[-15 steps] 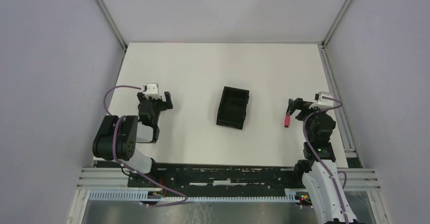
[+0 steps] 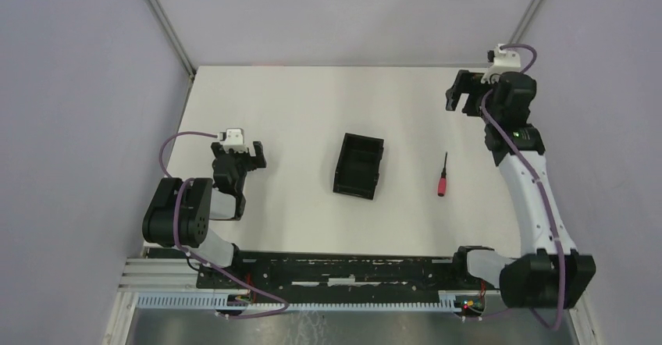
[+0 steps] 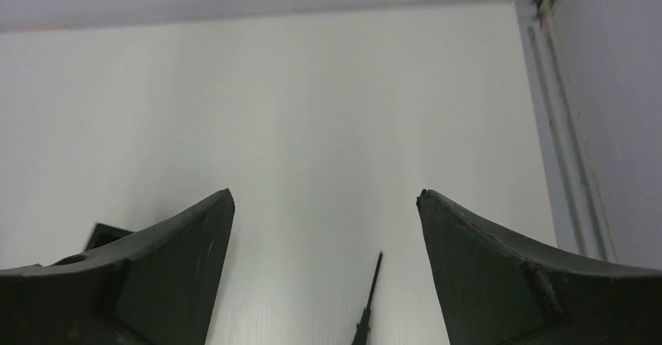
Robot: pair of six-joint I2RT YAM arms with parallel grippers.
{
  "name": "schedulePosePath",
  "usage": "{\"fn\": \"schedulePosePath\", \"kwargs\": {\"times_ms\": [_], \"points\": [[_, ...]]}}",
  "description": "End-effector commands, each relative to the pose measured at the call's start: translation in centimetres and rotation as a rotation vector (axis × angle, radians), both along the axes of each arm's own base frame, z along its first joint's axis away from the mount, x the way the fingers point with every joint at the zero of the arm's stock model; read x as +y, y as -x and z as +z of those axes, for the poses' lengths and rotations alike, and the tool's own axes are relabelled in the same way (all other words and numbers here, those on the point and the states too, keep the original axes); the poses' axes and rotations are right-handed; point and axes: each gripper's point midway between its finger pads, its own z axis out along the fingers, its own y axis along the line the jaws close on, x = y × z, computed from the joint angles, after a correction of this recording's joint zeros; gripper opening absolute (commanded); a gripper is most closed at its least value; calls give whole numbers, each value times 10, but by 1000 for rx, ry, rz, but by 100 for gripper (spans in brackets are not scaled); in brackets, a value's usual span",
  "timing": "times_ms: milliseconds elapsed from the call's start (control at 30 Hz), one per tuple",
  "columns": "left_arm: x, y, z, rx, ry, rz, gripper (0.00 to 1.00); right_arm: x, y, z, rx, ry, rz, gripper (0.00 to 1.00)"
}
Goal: Put the screwdriver in the bin
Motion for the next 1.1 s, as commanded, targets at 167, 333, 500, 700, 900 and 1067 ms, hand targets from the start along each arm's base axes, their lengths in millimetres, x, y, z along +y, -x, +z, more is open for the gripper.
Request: {"fn": "schedulePosePath", "kwargs": {"times_ms": [167,333,500,700,900,1067], "points": [[-1,-4,14,-49,34,2,100,-17,43,-209,684,78,-63,92],[-1,-4,14,-49,34,2,100,-16,59,-268,817,78,-51,85],[-1,-4,14,-49,34,2,100,-10,66,-298,880,72,-31,76],[-1,-4,14,-49,34,2,100,-11,87,-316,954,96,-37,46],[-1,-4,14,-48,34,2,100,-15,85,-286,936,117,-44,0],[-1,-4,14,-50,34,2,100,-17,69,-220,879,122,-56,0]]}}
